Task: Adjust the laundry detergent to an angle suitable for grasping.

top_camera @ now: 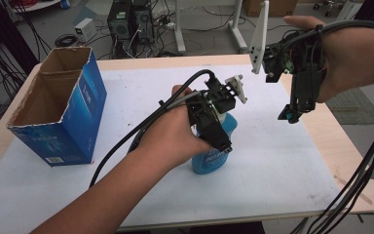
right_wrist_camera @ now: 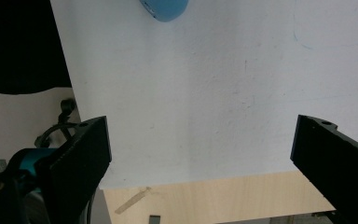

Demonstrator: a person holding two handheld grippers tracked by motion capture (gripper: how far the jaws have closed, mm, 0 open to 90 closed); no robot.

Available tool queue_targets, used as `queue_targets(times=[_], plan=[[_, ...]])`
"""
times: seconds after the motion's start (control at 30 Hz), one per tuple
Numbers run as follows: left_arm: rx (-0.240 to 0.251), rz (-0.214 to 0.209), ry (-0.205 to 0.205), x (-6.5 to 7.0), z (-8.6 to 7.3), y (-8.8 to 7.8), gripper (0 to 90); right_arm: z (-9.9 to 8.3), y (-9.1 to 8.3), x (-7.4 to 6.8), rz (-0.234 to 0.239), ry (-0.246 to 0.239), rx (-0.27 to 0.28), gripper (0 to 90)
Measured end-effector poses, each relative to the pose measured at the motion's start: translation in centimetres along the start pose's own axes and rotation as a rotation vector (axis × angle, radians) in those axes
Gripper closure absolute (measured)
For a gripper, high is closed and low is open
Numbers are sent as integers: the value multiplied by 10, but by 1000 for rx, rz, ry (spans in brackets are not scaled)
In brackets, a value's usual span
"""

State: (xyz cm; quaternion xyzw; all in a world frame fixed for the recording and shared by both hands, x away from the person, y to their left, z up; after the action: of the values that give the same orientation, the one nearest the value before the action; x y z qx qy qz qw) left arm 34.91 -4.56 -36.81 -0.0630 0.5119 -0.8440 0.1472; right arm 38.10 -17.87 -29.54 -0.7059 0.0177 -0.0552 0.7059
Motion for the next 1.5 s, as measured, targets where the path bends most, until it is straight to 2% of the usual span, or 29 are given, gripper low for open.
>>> queue_targets(times=[0.3,0.53,0.8,0.93,1.07,1.23,1.5], plan=[[7,2,-3,0,1,1,363,-1,0,0,0,9,-4,41],[2,25,5,0,1,1,385,0,0,1,-1,6,-2,41],[12,33,-12,1,0,0,393,2,1,0,1,6,-4,41],[-2,45,27,3,-1,-2,393,1,2,0,0,0,-5,41],[13,45,29,4,-4,-8,392,0,1,-2,-1,11,-7,41],[36,27,30,1,-9,-24,392,1,1,-2,-2,10,-4,41],[42,-6,134,0,-20,-48,391,8,2,-3,0,2,-1,41]])
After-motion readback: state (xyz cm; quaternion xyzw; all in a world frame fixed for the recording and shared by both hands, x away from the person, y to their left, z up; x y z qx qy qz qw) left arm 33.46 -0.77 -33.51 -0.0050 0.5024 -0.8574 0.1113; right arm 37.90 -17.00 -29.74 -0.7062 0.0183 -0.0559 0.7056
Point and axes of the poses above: each handheld gripper's, and its own axes: y roughly forward along the jaws, z roughly out of its top, x roughly to its right, the point moved 6 cm from there along y, roughly forward along the jaws, and after that the axes turned 4 degrees about y, right-handed, at the moved point
